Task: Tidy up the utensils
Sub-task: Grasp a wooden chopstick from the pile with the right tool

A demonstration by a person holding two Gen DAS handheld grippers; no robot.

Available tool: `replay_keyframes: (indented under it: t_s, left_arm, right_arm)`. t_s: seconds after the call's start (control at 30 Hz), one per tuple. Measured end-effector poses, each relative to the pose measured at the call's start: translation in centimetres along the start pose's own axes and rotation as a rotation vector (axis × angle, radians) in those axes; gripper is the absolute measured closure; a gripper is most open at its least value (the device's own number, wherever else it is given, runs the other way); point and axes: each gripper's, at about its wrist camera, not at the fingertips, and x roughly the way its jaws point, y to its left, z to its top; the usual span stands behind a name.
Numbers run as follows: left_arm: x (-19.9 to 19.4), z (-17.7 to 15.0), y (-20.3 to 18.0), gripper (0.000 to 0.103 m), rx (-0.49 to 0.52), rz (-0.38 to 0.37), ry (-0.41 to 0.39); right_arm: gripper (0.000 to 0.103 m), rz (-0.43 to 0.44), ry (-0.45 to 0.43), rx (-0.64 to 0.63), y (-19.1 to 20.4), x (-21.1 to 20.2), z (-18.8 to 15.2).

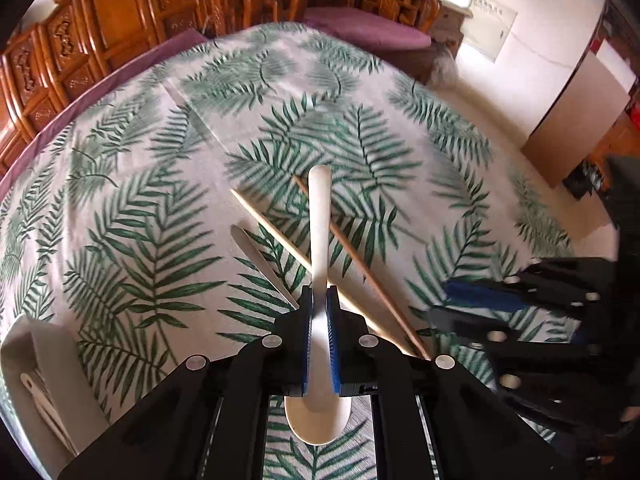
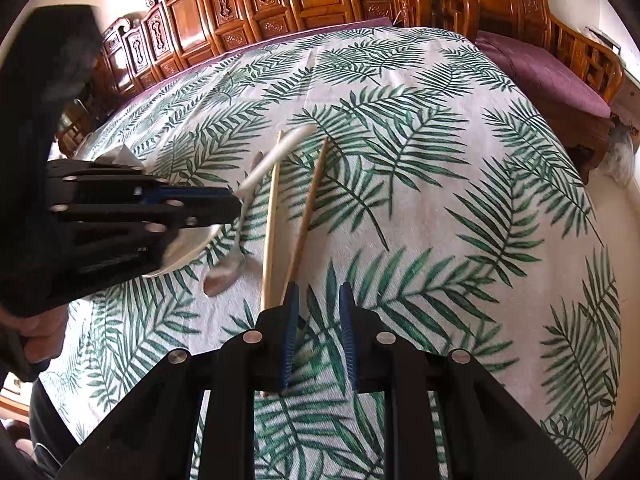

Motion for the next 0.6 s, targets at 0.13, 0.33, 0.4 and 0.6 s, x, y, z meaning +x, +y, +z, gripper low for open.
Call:
replay_keyframes:
  t_s: [0.13, 0.33, 0.4, 0.6]
  left_arm:
    - [-1.9, -0.2, 0.2, 0.097, -0.006, 0.004, -0.03]
    - [-4.6, -1.1, 1.2, 0.097, -0.04, 0.003, -0.07]
    - [-5.6, -1.6, 1.6, 0.097, -0.054, 0.002, -0.084]
    - [-8.1, -2.9, 2.6, 0.097, -0.071, 0.006, -0.119]
  right_arm:
    - [0.08, 0.006, 0.004, -0.017, 0.6, 0.9, 1.2]
    - [0.08, -0.018, 0.038, -0.062, 1.9, 2.7, 2.6]
    - [0.084, -0.046, 0.055, -0.076, 2.1, 3.3, 2.6]
    - [0.096, -0.099, 0.054, -0.076, 2.0, 3.6, 2.8]
